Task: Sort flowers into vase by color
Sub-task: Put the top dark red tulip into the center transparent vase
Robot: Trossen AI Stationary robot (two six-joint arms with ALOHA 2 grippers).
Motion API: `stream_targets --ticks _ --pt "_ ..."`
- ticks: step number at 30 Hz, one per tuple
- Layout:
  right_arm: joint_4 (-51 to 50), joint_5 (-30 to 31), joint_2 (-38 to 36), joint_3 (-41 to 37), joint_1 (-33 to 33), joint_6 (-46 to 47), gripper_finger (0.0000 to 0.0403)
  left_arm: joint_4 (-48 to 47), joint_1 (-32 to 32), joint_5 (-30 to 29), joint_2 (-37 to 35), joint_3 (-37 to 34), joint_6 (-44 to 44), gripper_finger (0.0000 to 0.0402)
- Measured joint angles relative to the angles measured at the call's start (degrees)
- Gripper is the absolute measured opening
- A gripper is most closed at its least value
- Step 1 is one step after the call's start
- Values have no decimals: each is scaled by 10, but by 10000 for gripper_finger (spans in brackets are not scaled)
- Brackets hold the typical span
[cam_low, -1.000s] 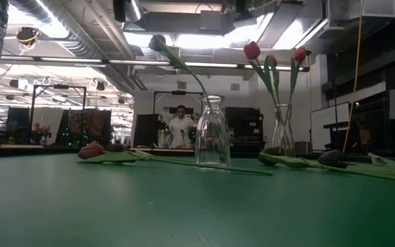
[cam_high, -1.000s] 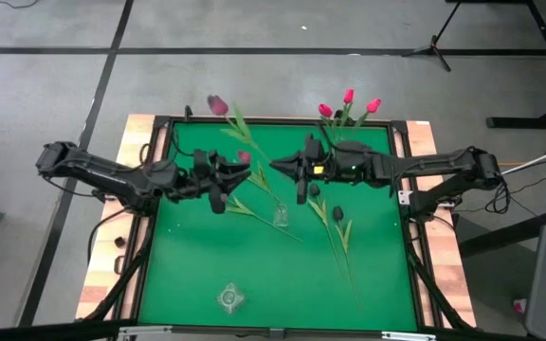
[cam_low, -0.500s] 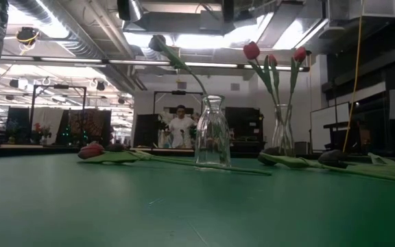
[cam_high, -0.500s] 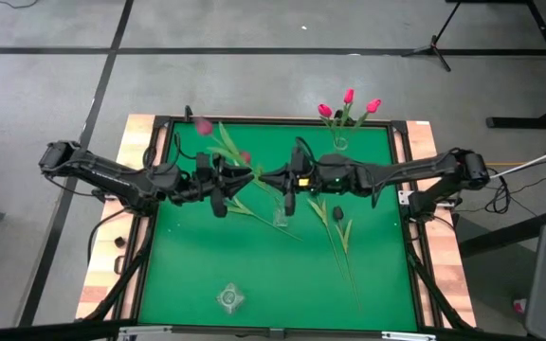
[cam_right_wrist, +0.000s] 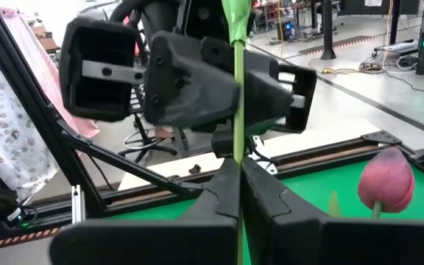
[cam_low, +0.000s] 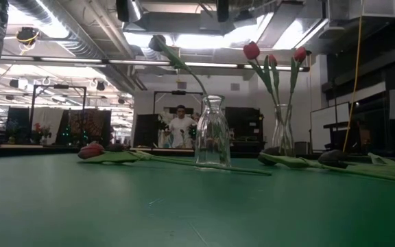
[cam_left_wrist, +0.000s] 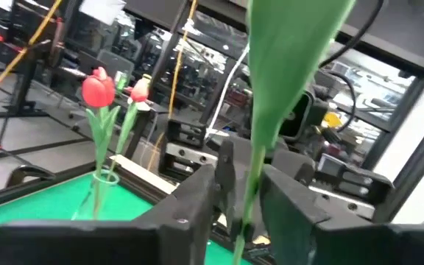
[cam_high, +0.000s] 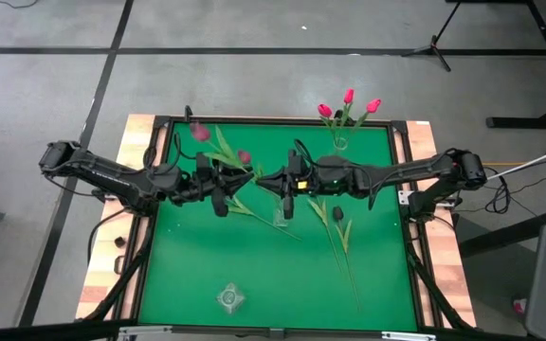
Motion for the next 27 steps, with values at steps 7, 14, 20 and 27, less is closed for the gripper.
stream_targets --ticks 7,14,20,27 --pt "-6 2 0 0 -1 -3 11 0 -1 -13 0 0 -2 9" --pt "-35 -3 -13 0 -1 -45 41 0 -41 -106 -3 0 32 3" --pt "-151 -9 -118 0 -1 -108 67 3 -130 -288 -9 0 104 2" --pt "-238 43 -265 1 -1 -112 80 6 -170 -335 53 0 85 1"
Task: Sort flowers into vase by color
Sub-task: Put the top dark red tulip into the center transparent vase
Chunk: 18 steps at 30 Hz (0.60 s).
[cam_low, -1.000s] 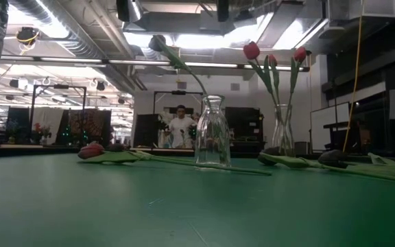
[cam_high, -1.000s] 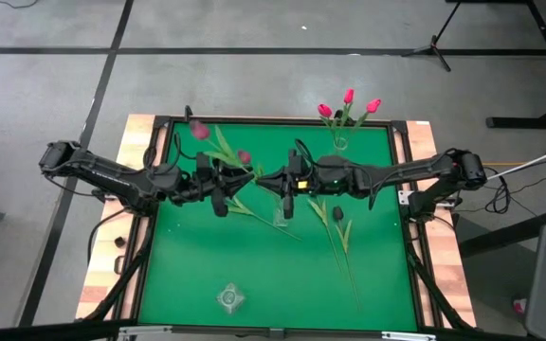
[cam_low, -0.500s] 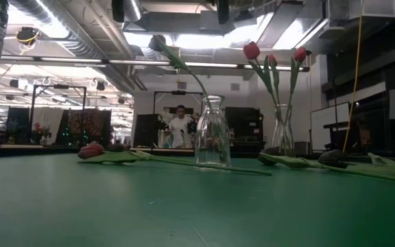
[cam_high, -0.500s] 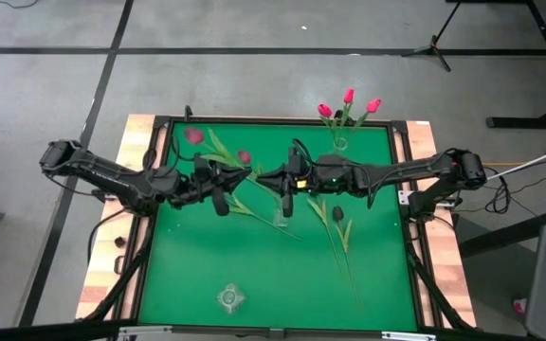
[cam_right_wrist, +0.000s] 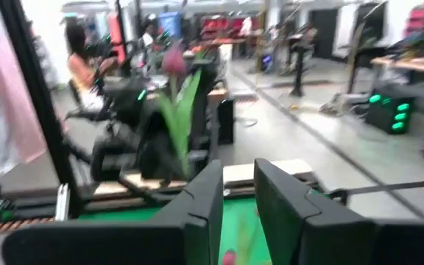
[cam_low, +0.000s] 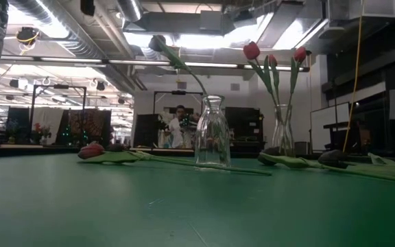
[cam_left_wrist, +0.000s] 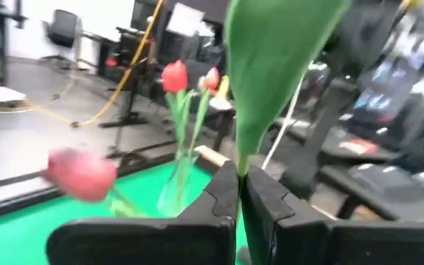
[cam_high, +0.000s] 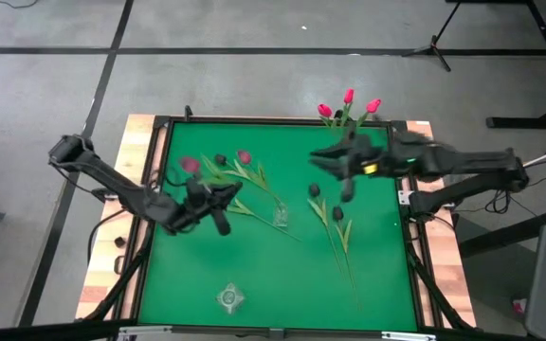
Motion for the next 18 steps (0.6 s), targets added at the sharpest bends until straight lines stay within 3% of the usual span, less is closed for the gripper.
stream_targets --ticks 10,14,18 --pt "-58 28 -77 0 0 -1 80 108 11 -9 130 21 28 0" --pt "-84 36 -76 0 0 0 81 81 27 5 171 72 62 0" --pt "-97 36 -70 -1 0 1 81 -2 40 34 193 111 39 0"
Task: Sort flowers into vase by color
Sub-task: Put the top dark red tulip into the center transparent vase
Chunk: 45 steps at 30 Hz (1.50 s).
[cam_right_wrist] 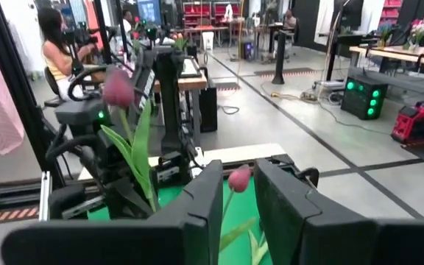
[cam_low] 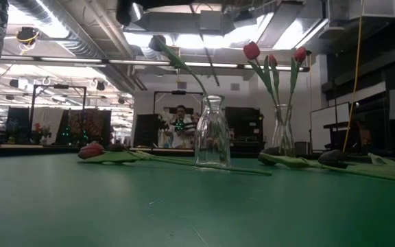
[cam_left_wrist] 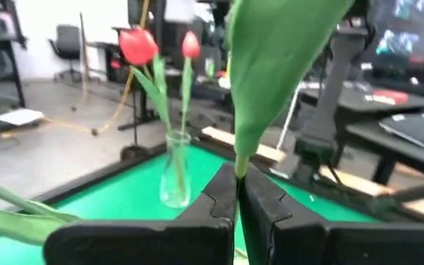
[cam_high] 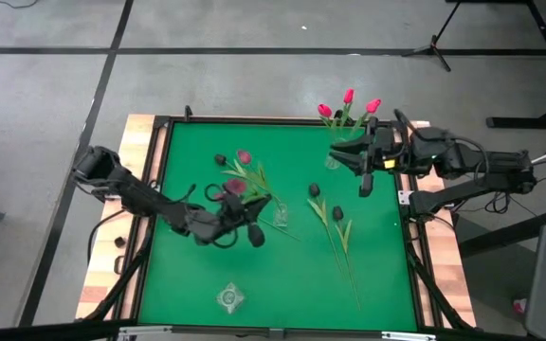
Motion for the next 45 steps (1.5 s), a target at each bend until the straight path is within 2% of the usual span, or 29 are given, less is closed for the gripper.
stream_targets --ticks 5,10,18,23,28,34,45 --pt "-2 -4 2 0 0 4 81 -105 11 15 1 16 -80 0" --pt "-6 -4 2 0 0 5 81 -115 20 43 0 17 -104 0" --pt "-6 -4 2 0 0 6 81 -182 47 93 0 17 -159 0" --pt "-6 -4 2 0 0 6 81 -199 63 158 0 17 -186 0" --pt "-6 -5 2 0 0 6 81 -228 75 183 0 17 -205 1" --pt "-8 -5 2 0 0 6 81 -243 86 245 0 17 -230 34" --pt "-23 -5 2 0 0 6 81 -256 85 270 -9 17 -219 116"
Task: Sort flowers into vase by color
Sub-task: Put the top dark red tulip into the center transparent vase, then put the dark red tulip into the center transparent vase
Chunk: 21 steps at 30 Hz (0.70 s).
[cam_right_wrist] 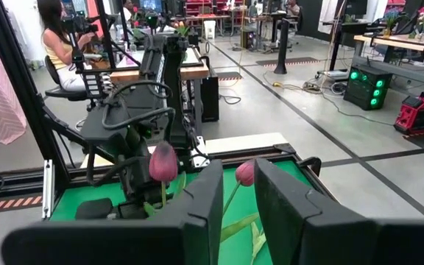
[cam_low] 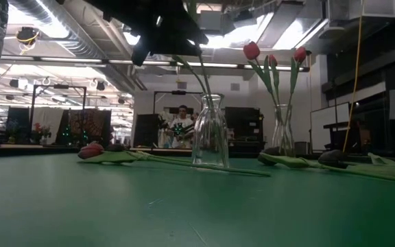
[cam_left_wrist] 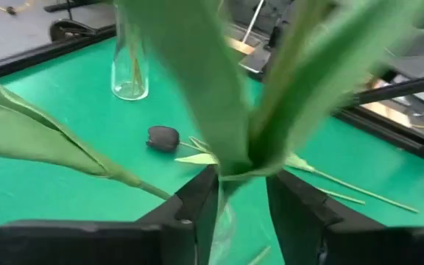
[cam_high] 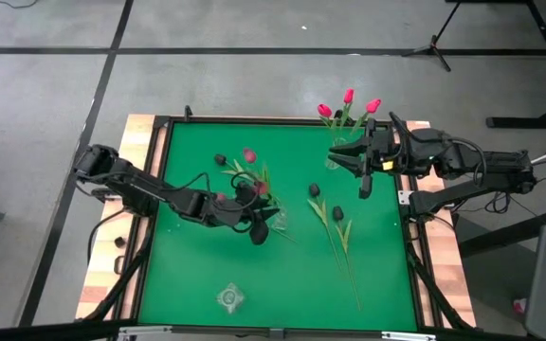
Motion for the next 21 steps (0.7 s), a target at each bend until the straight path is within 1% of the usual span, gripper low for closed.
stream_targets --ticks 3,6,14,18,21 --pt "0 0 0 0 0 0 81 -47 0 4 -25 0 -20 132" --pt "-1 0 0 0 0 0 81 -125 -1 4 -63 0 -44 140" --pt "-35 6 0 0 0 0 81 -376 -1 7 -198 0 -133 142" --pt "-49 7 0 0 -1 10 81 -461 -4 -15 -244 0 -167 142" --pt "-68 10 0 0 -1 18 81 -517 -5 -41 -256 0 -198 142"
